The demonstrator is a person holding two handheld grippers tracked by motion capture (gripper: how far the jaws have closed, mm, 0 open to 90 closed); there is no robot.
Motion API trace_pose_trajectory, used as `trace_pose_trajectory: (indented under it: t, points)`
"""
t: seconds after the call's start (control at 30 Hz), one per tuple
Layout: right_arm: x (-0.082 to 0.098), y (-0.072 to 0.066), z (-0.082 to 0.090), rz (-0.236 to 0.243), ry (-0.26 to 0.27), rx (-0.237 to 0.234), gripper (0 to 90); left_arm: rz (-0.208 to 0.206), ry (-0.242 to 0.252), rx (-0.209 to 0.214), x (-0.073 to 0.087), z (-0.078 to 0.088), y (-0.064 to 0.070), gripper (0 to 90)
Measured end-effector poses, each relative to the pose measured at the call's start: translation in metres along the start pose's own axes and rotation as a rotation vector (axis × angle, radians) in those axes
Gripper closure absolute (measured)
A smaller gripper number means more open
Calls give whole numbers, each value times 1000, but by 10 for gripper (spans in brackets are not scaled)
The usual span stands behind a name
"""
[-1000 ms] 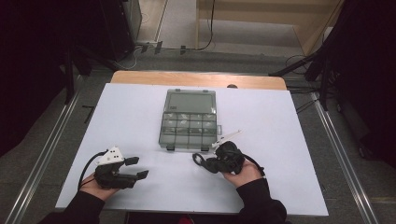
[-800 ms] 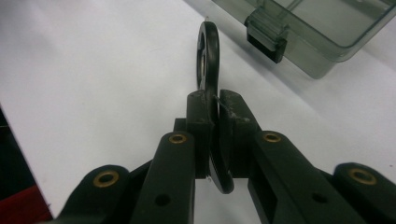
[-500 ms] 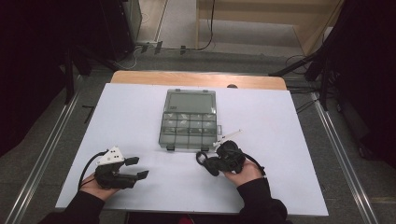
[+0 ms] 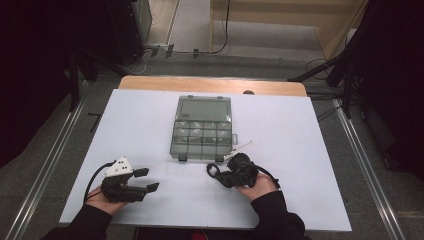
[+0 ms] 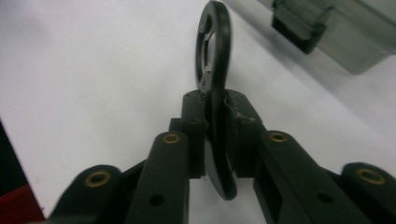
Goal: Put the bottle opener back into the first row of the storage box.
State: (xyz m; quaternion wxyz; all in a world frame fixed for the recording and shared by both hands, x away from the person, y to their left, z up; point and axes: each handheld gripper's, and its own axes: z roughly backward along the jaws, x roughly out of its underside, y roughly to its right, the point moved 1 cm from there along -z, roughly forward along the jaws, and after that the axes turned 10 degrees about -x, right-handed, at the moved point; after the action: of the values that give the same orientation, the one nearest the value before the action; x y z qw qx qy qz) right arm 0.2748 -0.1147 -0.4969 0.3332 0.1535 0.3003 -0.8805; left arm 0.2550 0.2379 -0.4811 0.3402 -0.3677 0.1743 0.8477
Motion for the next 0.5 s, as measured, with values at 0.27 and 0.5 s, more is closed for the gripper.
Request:
trace_pose_trajectory:
  t: [0.27,0.5]
  points:
    - [-1,3,0,-20,12,-36,844,0,-1,0,0,0,0,334]
    - [-8,3,12,-2,31,-87,845,-1,-1,0,0,-1,0,334]
